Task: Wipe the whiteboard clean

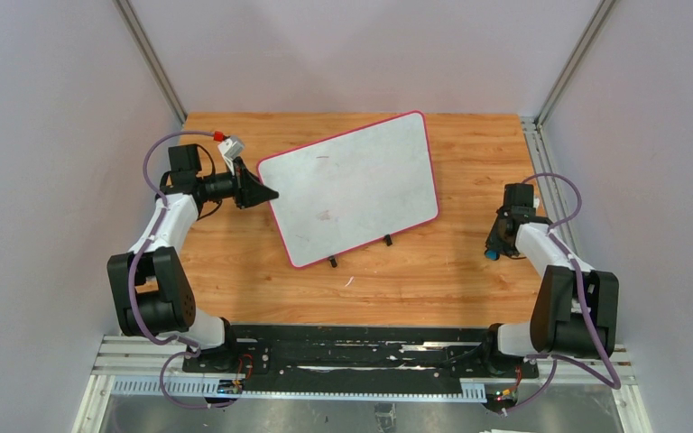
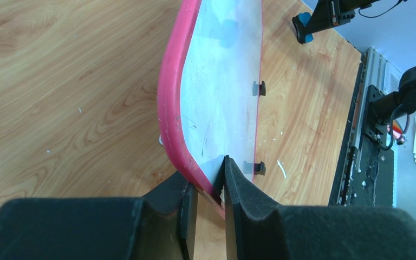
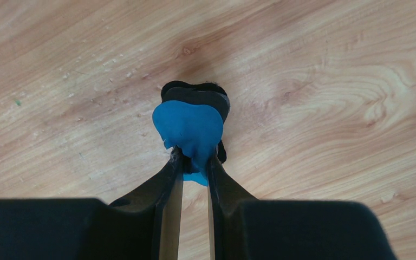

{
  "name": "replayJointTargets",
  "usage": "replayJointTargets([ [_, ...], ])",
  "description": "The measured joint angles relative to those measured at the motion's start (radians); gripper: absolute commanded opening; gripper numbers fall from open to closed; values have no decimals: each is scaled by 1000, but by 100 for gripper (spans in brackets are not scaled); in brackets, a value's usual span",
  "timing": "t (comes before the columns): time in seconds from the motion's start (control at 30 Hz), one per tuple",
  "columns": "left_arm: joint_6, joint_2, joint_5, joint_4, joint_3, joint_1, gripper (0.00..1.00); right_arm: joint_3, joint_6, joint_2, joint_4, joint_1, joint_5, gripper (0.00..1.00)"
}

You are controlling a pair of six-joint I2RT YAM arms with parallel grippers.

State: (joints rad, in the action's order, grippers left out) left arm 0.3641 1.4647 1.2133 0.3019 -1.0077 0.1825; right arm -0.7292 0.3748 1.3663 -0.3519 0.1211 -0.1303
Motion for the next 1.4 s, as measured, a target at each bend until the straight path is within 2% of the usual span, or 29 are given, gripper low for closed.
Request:
replayJointTargets([
  [0.1, -5, 1, -2, -1, 0, 0, 1, 0, 6, 1, 14, 5, 14, 34],
  [0.23, -6, 2, -3, -2, 0, 0, 1, 0, 13, 1, 15, 5, 31, 42],
  [0.43, -8, 10, -2, -8, 0, 0, 2, 0, 14, -37, 0, 5, 35, 45],
  [0.6, -10, 10, -3, -9, 0, 0, 7, 0, 14, -145, -27, 5, 45, 47],
  [0.7, -21, 10, -6, -15, 0, 0, 19, 0, 14, -224, -36, 5, 47, 48],
  [0.83, -30, 10, -14, -32, 5, 0, 42, 1, 10, -290, -45, 5, 46, 48],
  [0.9, -15, 10, -34, -48, 5, 0, 50, 1, 7, -293, -48, 5, 47, 48],
  [1.2, -6, 17, -19, -64, 5, 39, 65, 16, -3, -276, -51, 5, 52, 48],
  [1.4, -33, 33, 72, -80, 5, 90, 67, 18, -6, -276, -51, 5, 52, 48],
])
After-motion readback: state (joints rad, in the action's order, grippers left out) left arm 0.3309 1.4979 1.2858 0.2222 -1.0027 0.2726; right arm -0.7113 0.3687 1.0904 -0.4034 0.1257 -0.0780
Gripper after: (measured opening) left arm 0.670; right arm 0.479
